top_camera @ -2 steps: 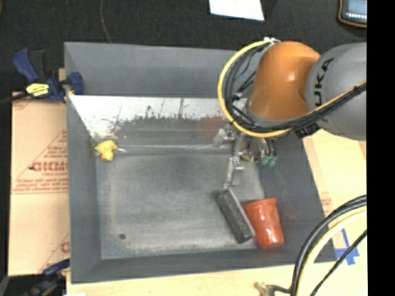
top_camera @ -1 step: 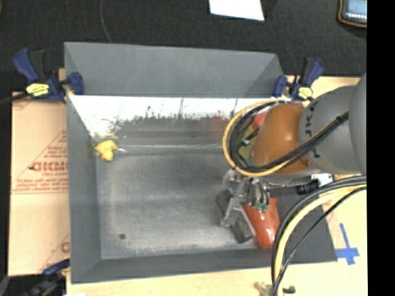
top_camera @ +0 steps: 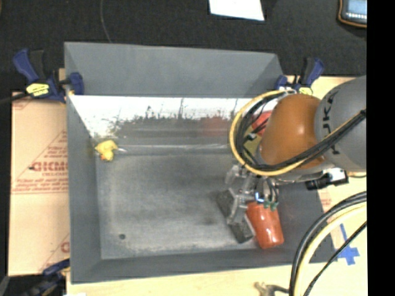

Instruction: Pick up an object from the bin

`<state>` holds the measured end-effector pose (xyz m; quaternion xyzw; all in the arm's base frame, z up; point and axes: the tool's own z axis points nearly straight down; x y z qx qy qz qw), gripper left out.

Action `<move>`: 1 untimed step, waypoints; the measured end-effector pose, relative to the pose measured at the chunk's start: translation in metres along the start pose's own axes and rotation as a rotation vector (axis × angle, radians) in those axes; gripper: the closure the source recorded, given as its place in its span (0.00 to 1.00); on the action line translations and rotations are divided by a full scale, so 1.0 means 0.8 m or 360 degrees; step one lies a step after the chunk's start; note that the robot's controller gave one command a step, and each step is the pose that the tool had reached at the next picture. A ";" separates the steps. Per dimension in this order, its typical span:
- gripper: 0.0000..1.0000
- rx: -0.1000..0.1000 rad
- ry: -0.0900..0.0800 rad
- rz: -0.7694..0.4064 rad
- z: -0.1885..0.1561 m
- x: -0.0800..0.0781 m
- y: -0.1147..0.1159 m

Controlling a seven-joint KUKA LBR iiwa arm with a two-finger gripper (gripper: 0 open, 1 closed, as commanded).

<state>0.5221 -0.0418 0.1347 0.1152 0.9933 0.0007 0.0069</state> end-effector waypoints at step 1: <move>0.00 0.0010 0.0022 0.0515 0.043 0.033 0.003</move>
Offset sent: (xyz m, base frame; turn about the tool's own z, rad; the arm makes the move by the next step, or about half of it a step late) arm -0.0494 0.0105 -0.0647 0.1175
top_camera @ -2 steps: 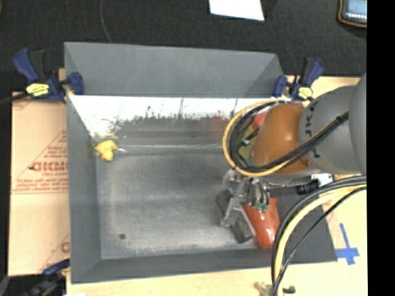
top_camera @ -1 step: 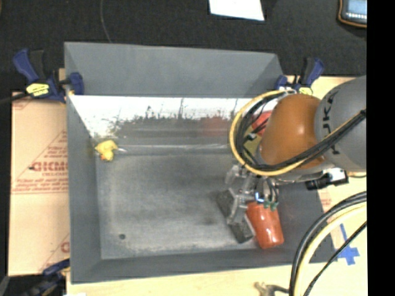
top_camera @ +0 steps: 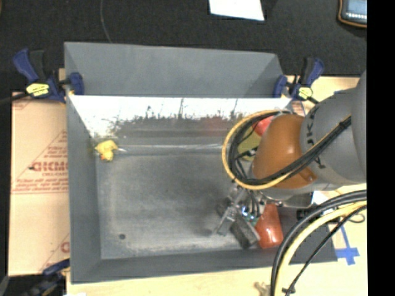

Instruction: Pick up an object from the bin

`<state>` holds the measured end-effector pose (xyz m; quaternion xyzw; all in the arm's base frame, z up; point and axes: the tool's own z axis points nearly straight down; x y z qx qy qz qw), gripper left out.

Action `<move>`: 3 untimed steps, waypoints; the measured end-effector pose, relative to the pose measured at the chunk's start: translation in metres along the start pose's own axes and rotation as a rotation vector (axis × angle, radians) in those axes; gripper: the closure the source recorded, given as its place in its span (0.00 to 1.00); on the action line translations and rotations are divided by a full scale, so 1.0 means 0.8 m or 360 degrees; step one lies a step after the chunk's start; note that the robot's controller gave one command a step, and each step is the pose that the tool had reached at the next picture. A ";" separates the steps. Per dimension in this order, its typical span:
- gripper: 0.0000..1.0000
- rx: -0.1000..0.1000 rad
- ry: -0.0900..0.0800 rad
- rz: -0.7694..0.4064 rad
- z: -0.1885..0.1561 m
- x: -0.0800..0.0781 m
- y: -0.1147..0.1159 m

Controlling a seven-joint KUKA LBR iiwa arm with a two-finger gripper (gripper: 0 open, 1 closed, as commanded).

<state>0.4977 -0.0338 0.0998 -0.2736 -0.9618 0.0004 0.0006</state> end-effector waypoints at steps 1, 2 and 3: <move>0.00 -0.0012 -0.0028 -0.0327 0.037 0.027 -0.014; 1.00 -0.0003 -0.0005 0.0452 0.036 0.014 0.003; 1.00 -0.0003 -0.0005 0.0451 0.036 0.014 0.003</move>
Offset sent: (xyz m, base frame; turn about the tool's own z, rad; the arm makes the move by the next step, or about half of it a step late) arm -0.0092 0.0086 -0.0298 0.2882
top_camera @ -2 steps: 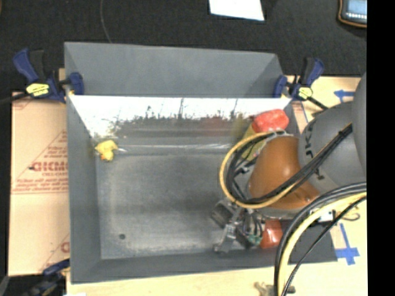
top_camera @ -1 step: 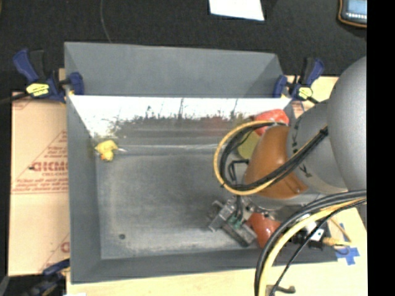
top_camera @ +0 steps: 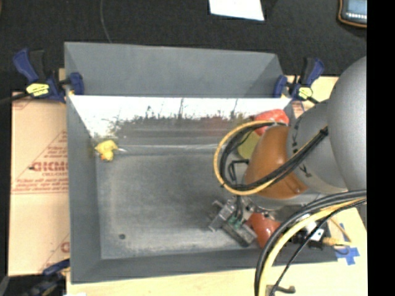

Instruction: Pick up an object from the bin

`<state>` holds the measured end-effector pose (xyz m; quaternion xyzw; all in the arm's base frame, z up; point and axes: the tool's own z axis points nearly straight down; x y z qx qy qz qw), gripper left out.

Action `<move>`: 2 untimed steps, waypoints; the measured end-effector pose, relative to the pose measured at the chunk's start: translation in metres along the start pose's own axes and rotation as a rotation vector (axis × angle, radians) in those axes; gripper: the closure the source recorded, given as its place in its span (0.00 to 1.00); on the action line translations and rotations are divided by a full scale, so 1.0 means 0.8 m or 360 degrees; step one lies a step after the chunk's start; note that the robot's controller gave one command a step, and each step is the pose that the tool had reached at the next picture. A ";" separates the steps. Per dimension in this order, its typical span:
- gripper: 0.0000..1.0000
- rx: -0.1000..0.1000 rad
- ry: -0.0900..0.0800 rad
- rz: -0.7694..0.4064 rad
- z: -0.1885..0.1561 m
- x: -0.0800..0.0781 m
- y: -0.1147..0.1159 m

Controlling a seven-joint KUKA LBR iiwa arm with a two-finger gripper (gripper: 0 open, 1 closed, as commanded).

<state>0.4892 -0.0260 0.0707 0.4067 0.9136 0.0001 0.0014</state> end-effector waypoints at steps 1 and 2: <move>1.00 0.0014 0.0013 -0.0003 -0.024 0.002 -0.004; 1.00 0.0007 0.0005 -0.0001 -0.074 0.000 -0.002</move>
Offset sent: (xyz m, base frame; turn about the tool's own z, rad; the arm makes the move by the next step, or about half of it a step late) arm -0.0029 -0.0003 0.0213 -0.0017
